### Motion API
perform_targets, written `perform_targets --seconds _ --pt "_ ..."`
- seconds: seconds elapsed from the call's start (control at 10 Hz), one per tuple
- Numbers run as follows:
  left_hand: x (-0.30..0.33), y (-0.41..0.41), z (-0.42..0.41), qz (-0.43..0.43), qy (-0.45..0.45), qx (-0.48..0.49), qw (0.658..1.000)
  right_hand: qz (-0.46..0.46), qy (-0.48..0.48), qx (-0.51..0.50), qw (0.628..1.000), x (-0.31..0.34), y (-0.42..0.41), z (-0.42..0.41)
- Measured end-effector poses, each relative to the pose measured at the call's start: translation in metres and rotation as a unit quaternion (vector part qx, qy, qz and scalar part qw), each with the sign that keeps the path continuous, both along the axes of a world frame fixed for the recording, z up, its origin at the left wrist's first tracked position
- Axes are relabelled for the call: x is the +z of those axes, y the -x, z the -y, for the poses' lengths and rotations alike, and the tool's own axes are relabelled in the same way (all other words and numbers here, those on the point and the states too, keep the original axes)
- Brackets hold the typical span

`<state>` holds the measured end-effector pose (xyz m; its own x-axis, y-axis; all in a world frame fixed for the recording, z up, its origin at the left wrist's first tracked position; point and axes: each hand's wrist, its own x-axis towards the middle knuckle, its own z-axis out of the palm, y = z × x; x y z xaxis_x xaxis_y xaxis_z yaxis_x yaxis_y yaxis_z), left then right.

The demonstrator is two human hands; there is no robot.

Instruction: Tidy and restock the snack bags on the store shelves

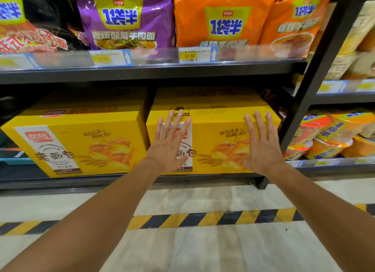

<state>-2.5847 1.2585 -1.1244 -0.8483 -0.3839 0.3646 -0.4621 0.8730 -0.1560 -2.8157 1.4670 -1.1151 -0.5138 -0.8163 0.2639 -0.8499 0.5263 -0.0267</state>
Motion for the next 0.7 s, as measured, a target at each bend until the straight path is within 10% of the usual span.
perform_targets --seconds 0.7 --pt "0.051 0.011 -0.008 0.128 -0.122 0.061 0.982 0.109 -0.097 0.0 0.989 0.068 -0.006 -0.001"
